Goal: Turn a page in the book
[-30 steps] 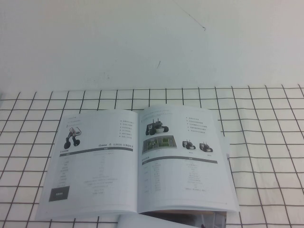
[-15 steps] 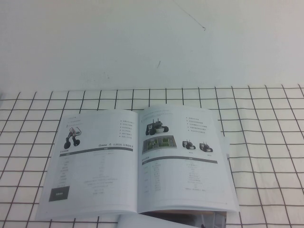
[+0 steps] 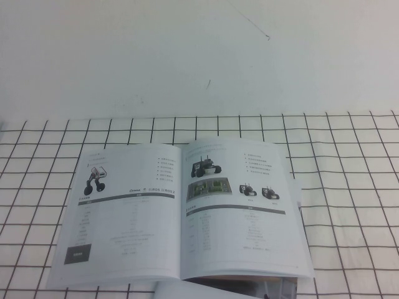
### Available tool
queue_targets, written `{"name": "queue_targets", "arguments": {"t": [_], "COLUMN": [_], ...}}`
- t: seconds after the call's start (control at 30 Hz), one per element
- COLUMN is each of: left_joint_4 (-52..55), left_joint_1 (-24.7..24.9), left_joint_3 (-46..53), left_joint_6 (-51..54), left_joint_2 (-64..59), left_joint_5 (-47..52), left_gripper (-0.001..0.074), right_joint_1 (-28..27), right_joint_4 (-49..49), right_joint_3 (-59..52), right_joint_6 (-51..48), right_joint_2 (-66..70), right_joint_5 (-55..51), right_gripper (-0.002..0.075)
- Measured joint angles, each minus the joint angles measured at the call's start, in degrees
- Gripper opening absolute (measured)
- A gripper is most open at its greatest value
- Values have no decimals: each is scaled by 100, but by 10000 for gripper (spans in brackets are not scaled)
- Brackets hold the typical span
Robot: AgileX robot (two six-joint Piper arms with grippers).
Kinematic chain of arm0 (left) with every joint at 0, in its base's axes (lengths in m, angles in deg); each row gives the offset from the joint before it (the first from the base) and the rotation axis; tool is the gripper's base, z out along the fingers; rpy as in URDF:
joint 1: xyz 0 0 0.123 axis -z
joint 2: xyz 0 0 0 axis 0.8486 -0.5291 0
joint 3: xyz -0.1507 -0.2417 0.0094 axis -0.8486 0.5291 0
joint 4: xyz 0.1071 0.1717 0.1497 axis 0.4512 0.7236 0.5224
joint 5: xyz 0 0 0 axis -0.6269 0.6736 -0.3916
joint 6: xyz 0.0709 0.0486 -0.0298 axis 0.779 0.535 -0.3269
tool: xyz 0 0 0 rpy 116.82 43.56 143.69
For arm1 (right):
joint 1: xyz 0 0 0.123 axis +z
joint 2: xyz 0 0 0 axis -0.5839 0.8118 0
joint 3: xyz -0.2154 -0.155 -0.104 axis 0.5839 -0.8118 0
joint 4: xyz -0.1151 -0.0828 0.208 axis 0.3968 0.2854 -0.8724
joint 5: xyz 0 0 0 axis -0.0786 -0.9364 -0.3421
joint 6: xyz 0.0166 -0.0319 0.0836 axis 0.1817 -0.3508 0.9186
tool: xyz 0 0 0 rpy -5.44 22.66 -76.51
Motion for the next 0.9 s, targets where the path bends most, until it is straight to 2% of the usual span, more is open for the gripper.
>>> {"name": "queue_targets", "arguments": {"t": [0.37, 0.53, 0.73, 0.9], "left_joint_4": [0, 0, 0, 0], "left_joint_1": [0, 0, 0, 0], "left_joint_3": [11, 33, 33, 33], "left_joint_6": [0, 0, 0, 0], "left_joint_2": [0, 0, 0, 0], "left_joint_5": [-145, -869, -2301, -3262], "left_gripper": [-3, -3, -3, -3], "right_joint_1": [0, 0, 0, 0], "right_joint_4": [63, 63, 63, 39], "right_joint_3": [0, 0, 0, 0], "right_joint_6": [-22, -35, -35, 562], "right_joint_2": [0, 0, 0, 0], "right_joint_5": [233, 1325, 3091, 4393], "right_gripper": [-2, -2, -2, -2]}}
